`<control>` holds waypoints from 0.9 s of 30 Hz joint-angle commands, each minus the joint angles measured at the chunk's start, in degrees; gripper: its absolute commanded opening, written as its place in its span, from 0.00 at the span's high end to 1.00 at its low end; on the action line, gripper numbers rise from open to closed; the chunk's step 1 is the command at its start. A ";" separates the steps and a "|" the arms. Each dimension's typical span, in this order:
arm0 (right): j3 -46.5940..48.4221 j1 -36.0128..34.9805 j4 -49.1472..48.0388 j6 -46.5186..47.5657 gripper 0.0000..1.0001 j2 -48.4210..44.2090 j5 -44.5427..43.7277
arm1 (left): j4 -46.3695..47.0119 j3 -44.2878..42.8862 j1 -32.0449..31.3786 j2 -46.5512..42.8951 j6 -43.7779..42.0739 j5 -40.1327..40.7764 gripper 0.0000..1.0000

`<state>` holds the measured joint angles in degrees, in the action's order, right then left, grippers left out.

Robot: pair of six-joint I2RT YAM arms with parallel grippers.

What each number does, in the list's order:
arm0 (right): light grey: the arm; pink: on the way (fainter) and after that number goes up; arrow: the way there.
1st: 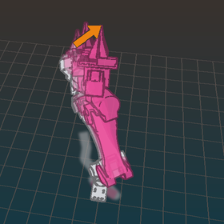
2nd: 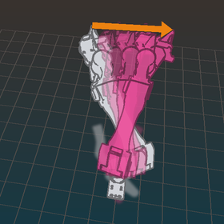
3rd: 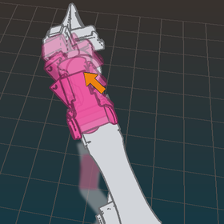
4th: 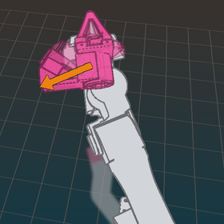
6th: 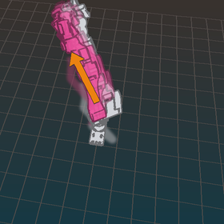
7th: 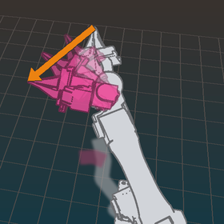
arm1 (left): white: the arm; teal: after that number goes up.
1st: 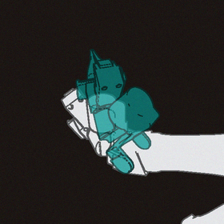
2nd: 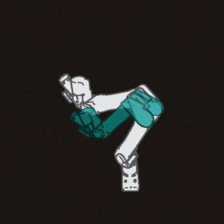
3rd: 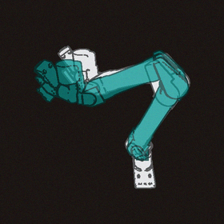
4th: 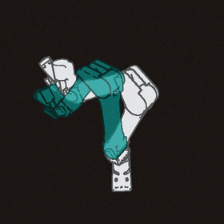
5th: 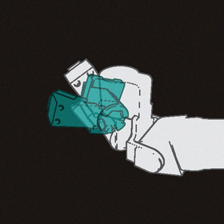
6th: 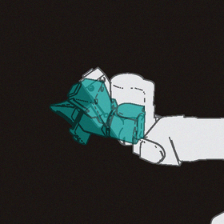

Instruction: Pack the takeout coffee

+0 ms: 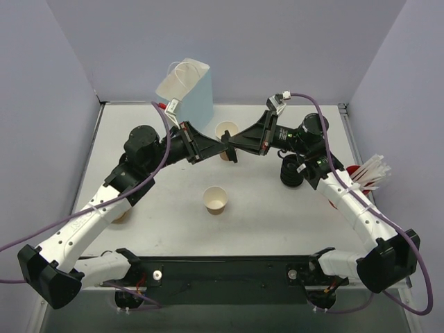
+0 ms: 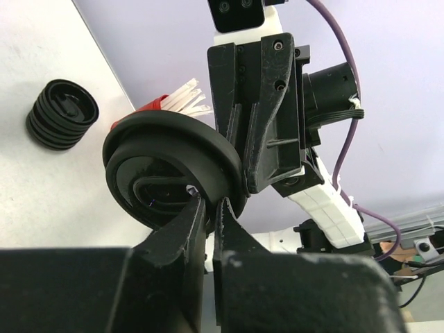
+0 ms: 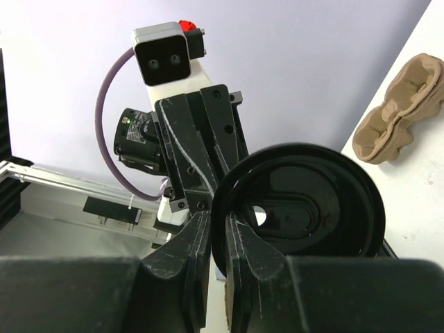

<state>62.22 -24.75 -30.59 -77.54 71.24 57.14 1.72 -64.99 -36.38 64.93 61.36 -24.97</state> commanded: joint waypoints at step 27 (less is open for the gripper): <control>8.80 9.37 64.24 41.15 0.07 -17.63 -27.34 | -71.58 -30.80 -17.58 24.44 -26.21 38.95 1.00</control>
<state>68.03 -16.16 25.89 -40.88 55.11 35.70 -62.30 -90.54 -52.97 86.37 36.99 8.47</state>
